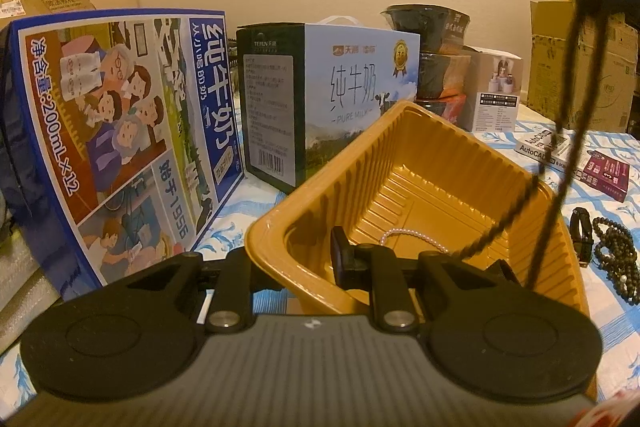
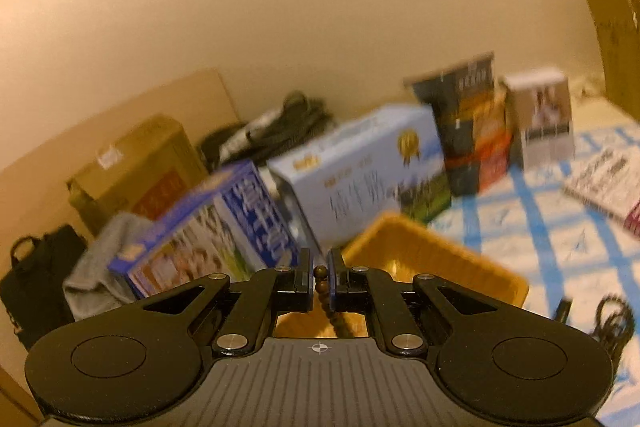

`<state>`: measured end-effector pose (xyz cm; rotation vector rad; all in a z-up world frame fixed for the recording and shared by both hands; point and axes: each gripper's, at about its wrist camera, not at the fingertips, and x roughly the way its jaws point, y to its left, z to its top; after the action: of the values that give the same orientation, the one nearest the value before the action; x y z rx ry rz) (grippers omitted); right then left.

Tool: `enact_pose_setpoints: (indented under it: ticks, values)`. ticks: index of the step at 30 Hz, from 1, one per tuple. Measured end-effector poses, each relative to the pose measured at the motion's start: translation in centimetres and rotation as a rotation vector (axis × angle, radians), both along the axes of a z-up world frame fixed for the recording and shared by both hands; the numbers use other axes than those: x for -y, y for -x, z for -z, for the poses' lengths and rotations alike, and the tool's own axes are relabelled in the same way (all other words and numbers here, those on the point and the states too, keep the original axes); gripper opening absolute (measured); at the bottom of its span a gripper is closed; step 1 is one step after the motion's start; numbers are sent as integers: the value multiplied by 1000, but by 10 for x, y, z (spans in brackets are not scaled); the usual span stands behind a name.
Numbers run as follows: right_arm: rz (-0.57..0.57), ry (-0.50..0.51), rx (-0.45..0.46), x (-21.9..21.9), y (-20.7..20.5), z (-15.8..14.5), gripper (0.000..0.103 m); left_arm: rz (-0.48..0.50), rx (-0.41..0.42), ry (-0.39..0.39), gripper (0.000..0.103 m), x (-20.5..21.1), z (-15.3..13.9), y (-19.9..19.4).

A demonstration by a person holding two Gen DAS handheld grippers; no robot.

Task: Organize jewelry
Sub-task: 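Carry the dark bead bracelet into the orange tray and open the right gripper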

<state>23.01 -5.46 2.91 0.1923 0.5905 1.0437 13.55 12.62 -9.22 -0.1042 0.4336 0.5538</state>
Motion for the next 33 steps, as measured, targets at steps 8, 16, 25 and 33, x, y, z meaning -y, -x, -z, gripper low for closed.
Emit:
enact_pose_setpoints:
  ticks: [8,16,25,33]
  values:
    - [-8,64,-84,-16,-7,40,7,-5,3,3,19,0,1,0]
    - [-57,-144,-43,-11,-3,17,7,-8,1,9,19,-1,2,0]
    - [8,103,-238,-17,-13,95,7,-11,0,13,19,-2,3,-1]
    - [19,159,-210,-19,-14,104,8,-13,-2,15,19,-3,3,-1]
